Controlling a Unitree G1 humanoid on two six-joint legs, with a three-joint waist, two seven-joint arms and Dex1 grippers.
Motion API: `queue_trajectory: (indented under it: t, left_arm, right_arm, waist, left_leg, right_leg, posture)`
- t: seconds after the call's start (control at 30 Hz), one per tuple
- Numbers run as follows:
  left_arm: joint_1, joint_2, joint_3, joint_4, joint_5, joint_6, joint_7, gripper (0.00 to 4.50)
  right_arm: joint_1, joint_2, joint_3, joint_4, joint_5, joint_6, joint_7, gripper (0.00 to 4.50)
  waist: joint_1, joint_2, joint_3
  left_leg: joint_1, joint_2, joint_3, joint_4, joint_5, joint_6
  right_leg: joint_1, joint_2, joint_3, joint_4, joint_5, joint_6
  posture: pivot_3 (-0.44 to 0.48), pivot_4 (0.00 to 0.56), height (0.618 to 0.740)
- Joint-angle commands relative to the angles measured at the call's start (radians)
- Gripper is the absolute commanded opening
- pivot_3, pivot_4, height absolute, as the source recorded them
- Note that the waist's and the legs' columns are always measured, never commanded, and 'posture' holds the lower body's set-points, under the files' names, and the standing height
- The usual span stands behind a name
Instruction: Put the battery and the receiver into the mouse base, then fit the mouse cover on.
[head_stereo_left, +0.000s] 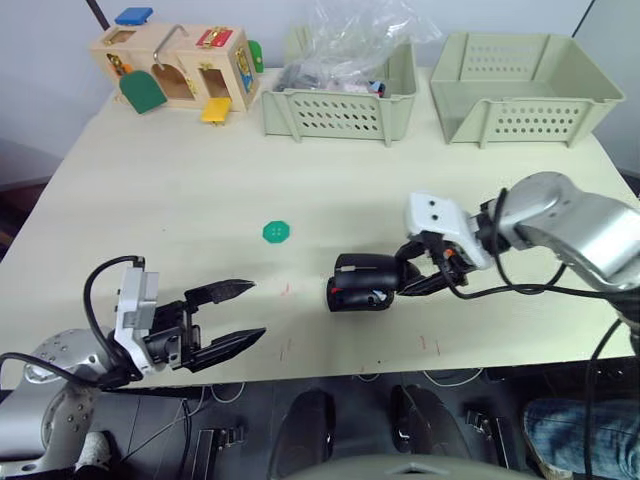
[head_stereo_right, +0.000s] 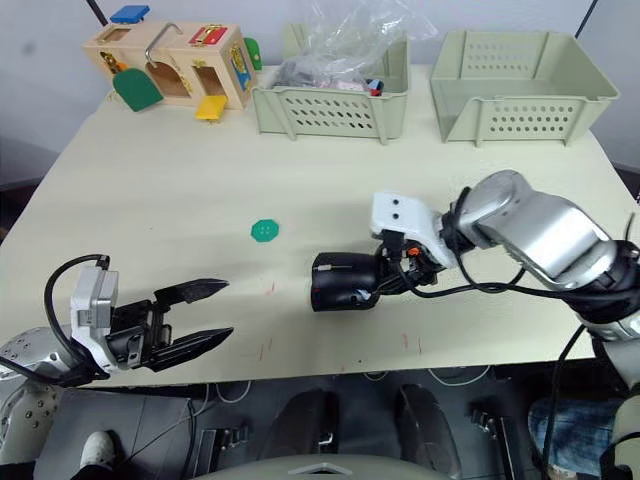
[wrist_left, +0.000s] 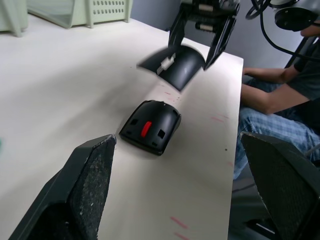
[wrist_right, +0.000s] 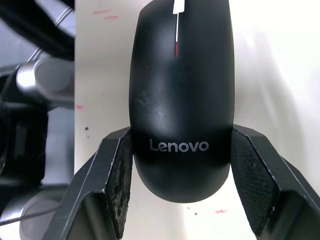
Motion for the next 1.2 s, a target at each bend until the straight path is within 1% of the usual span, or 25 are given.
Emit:
queue_trajectory:
  t: [0.03,0.2,0.67,0.9,1.2]
  left_arm:
    - [0.007,0.007,0.031,-0.008,-0.014,-0.009,-0.011,4.27]
    - [0.019,0.007,0.040,-0.004,-0.010,-0.015,-0.017,4.27]
    - [0.018,0.010,0.032,-0.016,-0.007,-0.011,0.000,4.27]
    - [0.023,0.005,0.027,-0.028,-0.005,-0.010,0.012,4.27]
    - [0.025,0.003,0.024,-0.032,-0.006,-0.011,0.018,4.27]
  right_arm:
    - [-0.033,0.017,0.022,0.042,-0.055,-0.038,0.034,2.55]
    - [-0.034,0.064,0.059,0.103,-0.114,-0.052,0.045,2.55]
    - [-0.022,0.112,0.079,0.170,-0.213,-0.092,0.098,2.55]
    - [-0.017,0.138,0.086,0.178,-0.239,-0.083,0.106,2.55]
    - [-0.010,0.156,0.091,0.185,-0.267,-0.084,0.118,2.55]
  waist:
    - [0.001,0.000,0.000]
    - [0.000,0.000,0.000]
    - [0.000,0.000,0.000]
    - [0.000,0.000,0.000]
    - [0.000,0.000,0.000]
  left_leg:
    - [0.000,0.000,0.000,0.000,0.000,0.000]
    - [0.000,-0.001,0.000,0.000,0.000,0.000]
    - [0.000,-0.001,0.000,0.001,0.000,0.000]
    - [0.000,-0.001,0.000,0.001,0.000,0.000]
    - [0.000,-0.001,0.000,0.001,0.000,0.000]
  right_leg:
    - [0.000,0.000,0.000,0.000,0.000,0.000]
    - [0.000,-0.002,0.000,0.000,0.000,0.000]
    - [0.000,-0.001,-0.001,0.001,0.000,0.000]
    - [0.000,-0.001,-0.001,0.002,0.002,0.004]
    - [0.000,-0.001,-0.001,0.002,0.003,0.004]
  posture:
    - [0.000,0.150,0.740]
    - [0.000,0.150,0.740]
    - [0.000,0.150,0.740]
    - [0.000,0.150,0.740]
    - [0.000,0.150,0.740]
